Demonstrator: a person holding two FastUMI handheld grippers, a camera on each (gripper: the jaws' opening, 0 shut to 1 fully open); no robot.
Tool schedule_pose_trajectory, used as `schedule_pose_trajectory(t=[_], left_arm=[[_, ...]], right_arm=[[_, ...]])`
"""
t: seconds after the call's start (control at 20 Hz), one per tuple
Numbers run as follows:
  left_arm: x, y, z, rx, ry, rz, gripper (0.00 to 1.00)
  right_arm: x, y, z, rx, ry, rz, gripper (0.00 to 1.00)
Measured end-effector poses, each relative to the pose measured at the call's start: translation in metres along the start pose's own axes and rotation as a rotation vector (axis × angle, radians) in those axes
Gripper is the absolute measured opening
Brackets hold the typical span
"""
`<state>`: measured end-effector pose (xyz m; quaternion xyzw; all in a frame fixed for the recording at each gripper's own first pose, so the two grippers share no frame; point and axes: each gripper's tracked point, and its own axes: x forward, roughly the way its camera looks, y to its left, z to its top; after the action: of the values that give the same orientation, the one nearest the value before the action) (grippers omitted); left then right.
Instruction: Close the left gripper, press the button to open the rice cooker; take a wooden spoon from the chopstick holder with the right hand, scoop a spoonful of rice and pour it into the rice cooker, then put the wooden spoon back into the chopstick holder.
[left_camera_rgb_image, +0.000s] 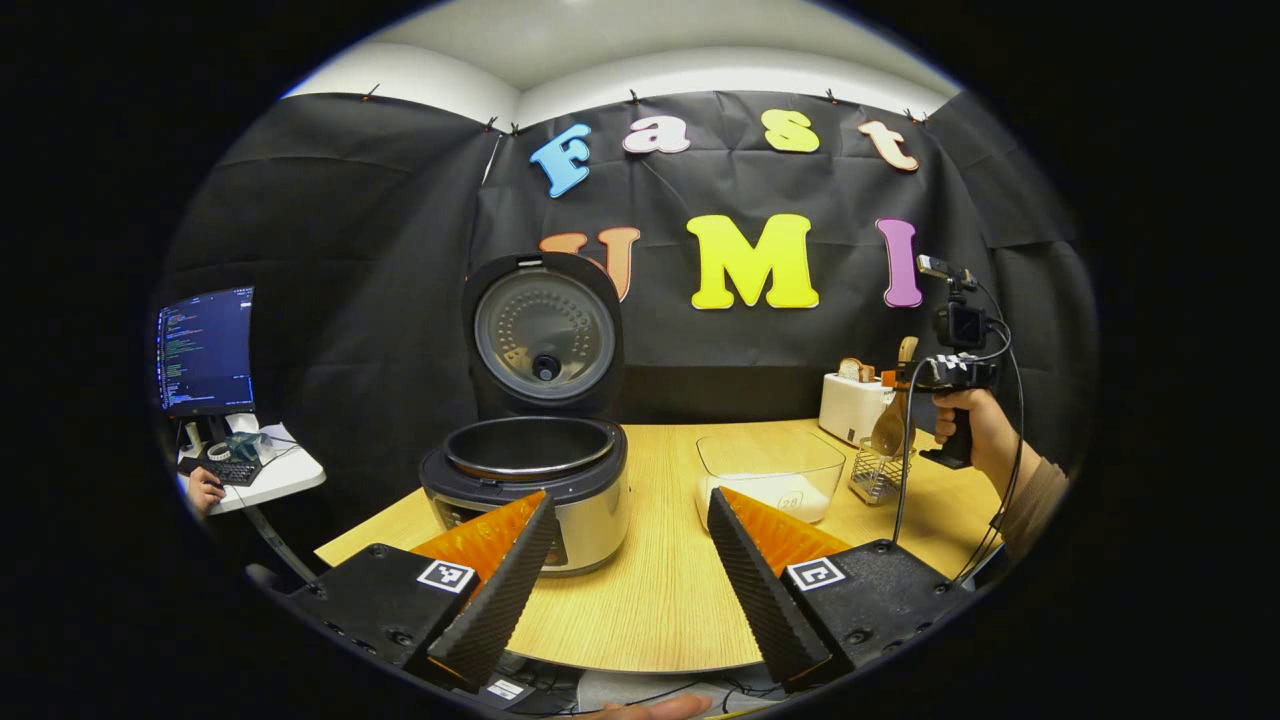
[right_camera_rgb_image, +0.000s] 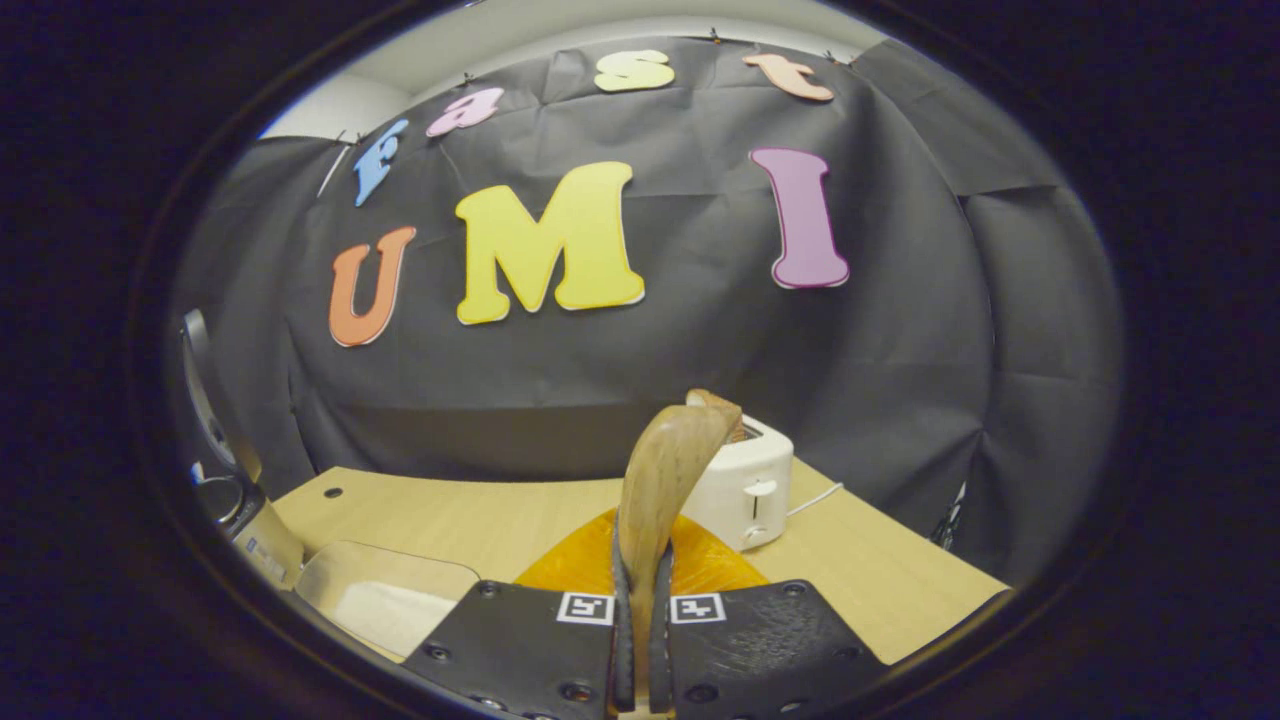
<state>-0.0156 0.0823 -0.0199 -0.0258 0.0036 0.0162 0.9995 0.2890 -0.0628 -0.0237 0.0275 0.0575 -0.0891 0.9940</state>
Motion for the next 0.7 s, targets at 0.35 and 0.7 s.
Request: schedule_pose_trajectory(t=[0.35, 0.7], left_arm=[[0.004, 0.002, 0.009, -0.004, -0.007, 0.007, 0.97], [0.003, 0.015, 0.068, 0.057, -0.115, 0.044, 1.00]], right_arm=[[0.005, -0.004, -0.033, 0.095, 0.084, 0.015, 0.13], [-0.023, -0.024, -0.009, 0.032, 0.003, -0.041, 0.58]])
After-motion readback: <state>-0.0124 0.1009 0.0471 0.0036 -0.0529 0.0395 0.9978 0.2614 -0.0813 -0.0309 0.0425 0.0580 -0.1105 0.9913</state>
